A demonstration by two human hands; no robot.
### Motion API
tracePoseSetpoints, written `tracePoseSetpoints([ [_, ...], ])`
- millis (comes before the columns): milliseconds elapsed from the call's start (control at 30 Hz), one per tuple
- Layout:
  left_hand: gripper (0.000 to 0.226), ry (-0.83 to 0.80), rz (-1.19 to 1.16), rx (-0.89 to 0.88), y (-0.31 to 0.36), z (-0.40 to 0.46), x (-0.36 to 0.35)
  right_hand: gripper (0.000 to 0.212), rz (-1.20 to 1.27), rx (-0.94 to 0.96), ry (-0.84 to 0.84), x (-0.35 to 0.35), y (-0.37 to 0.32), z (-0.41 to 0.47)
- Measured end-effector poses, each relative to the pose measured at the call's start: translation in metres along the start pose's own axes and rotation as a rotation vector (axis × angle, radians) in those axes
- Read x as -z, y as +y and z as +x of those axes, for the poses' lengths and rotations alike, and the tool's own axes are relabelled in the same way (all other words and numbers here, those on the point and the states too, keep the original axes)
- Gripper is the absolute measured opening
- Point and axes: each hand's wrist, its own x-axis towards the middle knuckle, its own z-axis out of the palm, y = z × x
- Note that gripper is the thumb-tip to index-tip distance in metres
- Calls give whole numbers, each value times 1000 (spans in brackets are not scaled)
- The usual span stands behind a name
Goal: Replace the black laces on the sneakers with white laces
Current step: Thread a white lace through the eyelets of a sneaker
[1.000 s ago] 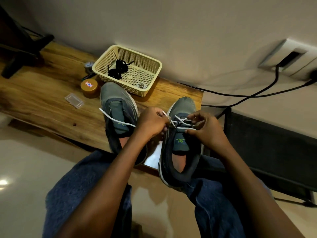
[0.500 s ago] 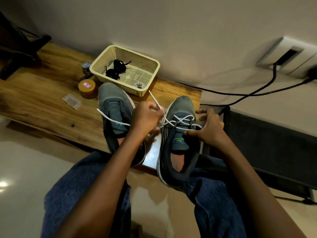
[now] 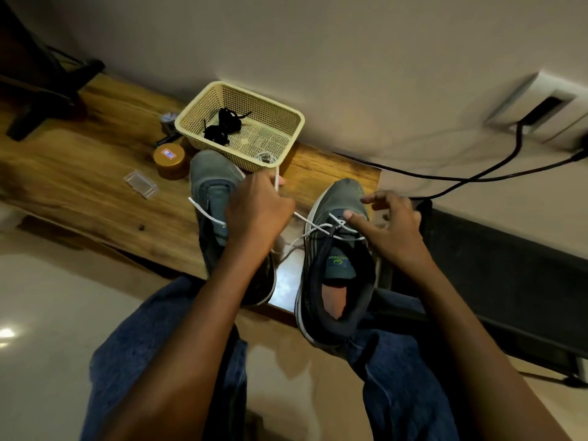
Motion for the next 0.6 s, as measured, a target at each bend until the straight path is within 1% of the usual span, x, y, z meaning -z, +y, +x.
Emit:
tracePoseSetpoints([
  [33,23,49,74,-21,-1,1,5,30,-41,50,38,-3,-3,2],
  [100,27,99,235,-56,-6,2,11,21,-190,151,30,-10,-10,7],
  [167,25,99,360,-64,-8,-1,12,20,-389,233,-61,-19,-19,11],
  [233,25,63,438,-47,-10,-2,10,23,-577,248,-184,-27,-27,16],
  [333,39,42,506,-60,-13,-2,9,22,-740,226,-298,-31,-40,21],
  [400,51,61,471,-93,-13,-2,11,18,-767,200,-347,-32,-45,26],
  [433,50,91,427,-121,-12,-2,9,19,-771,186,-368,-33,-48,26],
  [467,43,123,362,-153,-8,-4,8,20,-758,173,-379,-34,-49,28],
  [500,31,147,276,-182,-5,-6,7,21,-716,171,-373,-33,-51,29],
  [533,16,138,165,-185,-1,-8,5,23,-645,167,-366,-31,-54,27],
  [567,9,84,53,-155,1,-10,3,23,-552,159,-371,-27,-57,25],
  [600,21,-8,-32,-105,2,-11,0,23,-445,129,-376,-23,-58,22],
])
